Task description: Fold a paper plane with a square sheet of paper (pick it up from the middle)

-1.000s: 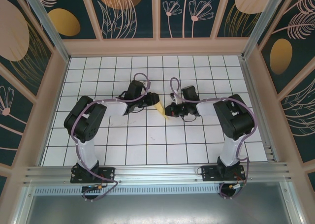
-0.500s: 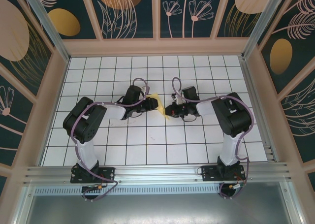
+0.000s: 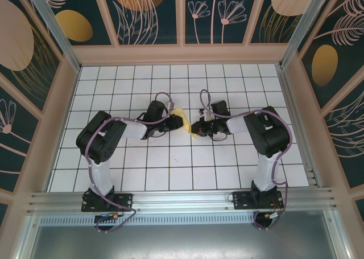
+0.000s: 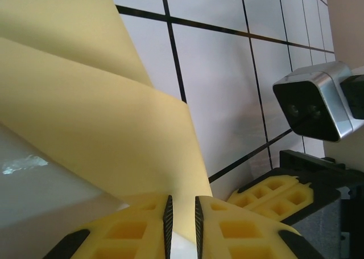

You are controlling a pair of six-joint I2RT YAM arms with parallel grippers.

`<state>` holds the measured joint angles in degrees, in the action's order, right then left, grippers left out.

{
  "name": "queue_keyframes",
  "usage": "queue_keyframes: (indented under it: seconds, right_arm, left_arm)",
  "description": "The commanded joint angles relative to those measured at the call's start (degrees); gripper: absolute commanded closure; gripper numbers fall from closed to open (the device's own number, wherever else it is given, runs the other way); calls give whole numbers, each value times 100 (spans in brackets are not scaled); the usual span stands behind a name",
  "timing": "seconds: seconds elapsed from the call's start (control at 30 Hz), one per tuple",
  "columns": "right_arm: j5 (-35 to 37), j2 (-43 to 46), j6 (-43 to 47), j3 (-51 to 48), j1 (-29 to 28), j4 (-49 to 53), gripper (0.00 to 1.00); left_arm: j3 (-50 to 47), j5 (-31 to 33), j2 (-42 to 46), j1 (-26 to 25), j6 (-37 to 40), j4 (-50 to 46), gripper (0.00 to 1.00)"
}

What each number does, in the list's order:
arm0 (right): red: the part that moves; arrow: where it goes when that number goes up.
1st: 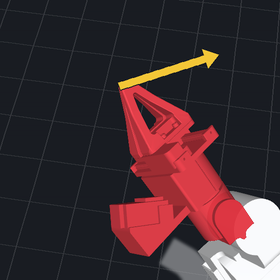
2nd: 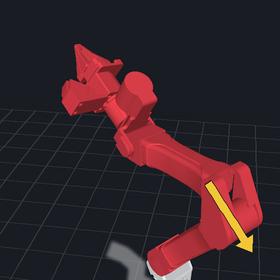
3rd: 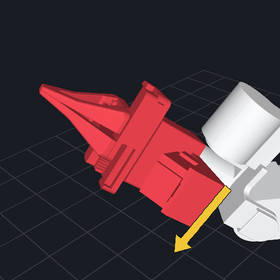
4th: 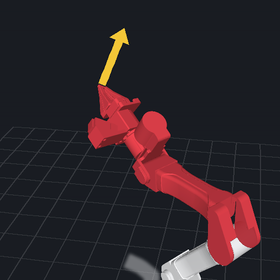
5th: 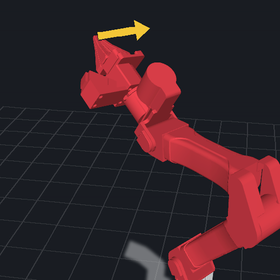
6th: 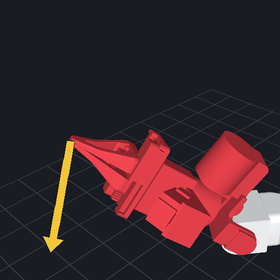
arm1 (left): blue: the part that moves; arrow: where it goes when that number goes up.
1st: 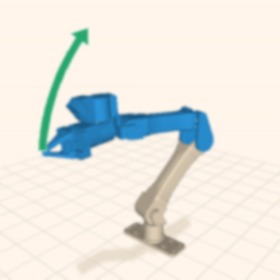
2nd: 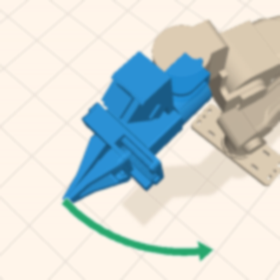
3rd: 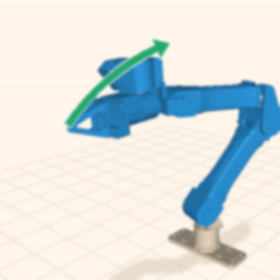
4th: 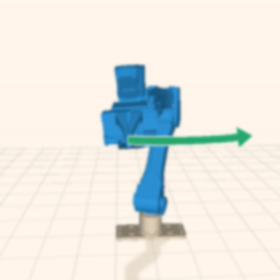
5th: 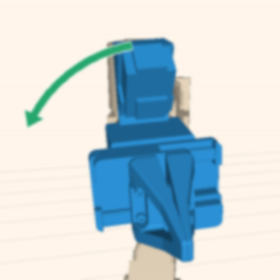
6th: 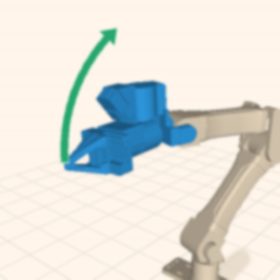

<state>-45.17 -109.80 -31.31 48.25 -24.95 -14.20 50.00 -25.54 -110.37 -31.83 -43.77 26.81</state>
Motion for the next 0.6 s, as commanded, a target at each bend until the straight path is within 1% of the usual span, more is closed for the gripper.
queue_keyframes:
  seconds: [0.0, 0.57]
  right_arm:
    - [148, -254, -111, 26, 85, 210, 100]
    - [168, -325, -139, 79, 96, 373, 100]
  left_arm:
    - [172, -34, -132, -33, 52, 45, 78]
    - [501, 293, -462, -33, 194, -501, 80]
